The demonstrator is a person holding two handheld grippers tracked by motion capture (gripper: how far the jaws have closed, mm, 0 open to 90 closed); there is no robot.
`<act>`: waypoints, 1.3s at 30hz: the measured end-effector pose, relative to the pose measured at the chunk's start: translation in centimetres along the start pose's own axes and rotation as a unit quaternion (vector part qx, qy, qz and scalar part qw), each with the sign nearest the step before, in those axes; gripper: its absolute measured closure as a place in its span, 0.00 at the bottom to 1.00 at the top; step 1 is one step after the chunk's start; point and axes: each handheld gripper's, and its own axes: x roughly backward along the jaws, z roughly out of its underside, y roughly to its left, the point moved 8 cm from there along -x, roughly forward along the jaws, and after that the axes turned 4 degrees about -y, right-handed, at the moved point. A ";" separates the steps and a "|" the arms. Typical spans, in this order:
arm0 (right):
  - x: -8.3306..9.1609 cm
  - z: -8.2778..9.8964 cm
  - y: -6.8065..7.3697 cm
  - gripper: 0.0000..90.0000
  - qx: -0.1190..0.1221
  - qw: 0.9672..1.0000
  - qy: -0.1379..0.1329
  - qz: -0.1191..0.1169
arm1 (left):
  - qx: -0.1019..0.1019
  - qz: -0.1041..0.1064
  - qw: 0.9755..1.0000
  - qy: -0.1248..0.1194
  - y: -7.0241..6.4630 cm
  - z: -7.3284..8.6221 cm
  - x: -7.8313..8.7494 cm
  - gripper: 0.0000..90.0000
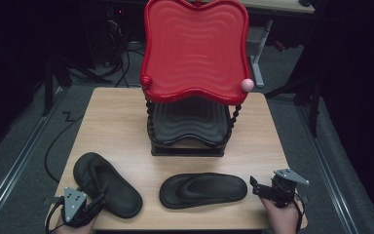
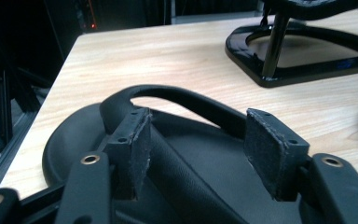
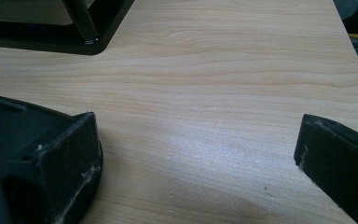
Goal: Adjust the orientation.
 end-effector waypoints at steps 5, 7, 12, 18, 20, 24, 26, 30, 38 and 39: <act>0.1 -0.3 0.1 0.00 0.009 1.000 -0.005 -0.002 | -0.002 -0.008 1.000 0.005 0.0 0.1 0.1 0.44; 0.0 -0.2 0.3 0.00 0.008 1.000 -0.004 -0.005 | 0.000 -0.011 1.000 0.008 0.1 0.1 0.2 0.44; -0.2 -0.1 0.3 0.00 0.006 1.000 0.000 -0.009 | 0.003 -0.019 1.000 0.010 0.2 0.0 0.4 0.43; -0.4 0.0 0.1 0.00 0.000 1.000 0.003 -0.002 | 0.004 -0.020 1.000 0.020 0.4 0.6 0.0 0.40; -0.4 0.1 0.1 0.00 -0.001 1.000 0.005 -0.001 | 0.006 -0.021 1.000 0.022 0.5 0.7 -0.1 0.39; -0.5 0.2 0.2 0.00 -0.001 1.000 0.008 0.000 | 0.013 -0.022 0.999 0.025 0.7 0.9 -0.2 0.37; -0.6 0.3 0.3 0.00 -0.002 1.000 0.010 -0.001 | 0.018 -0.022 0.999 0.029 0.7 1.1 -0.3 0.36; -0.7 0.4 0.3 0.00 0.000 1.000 0.013 -0.001 | 0.024 -0.023 0.999 0.043 0.5 1.5 -0.9 0.36; -0.6 0.5 0.0 0.01 -0.006 1.000 0.012 0.002 | 0.030 -0.024 0.996 0.076 0.3 2.6 -1.3 0.39; -0.6 0.5 0.0 0.01 -0.006 1.000 0.012 0.002 | 0.030 -0.024 0.996 0.076 0.3 2.6 -1.3 0.42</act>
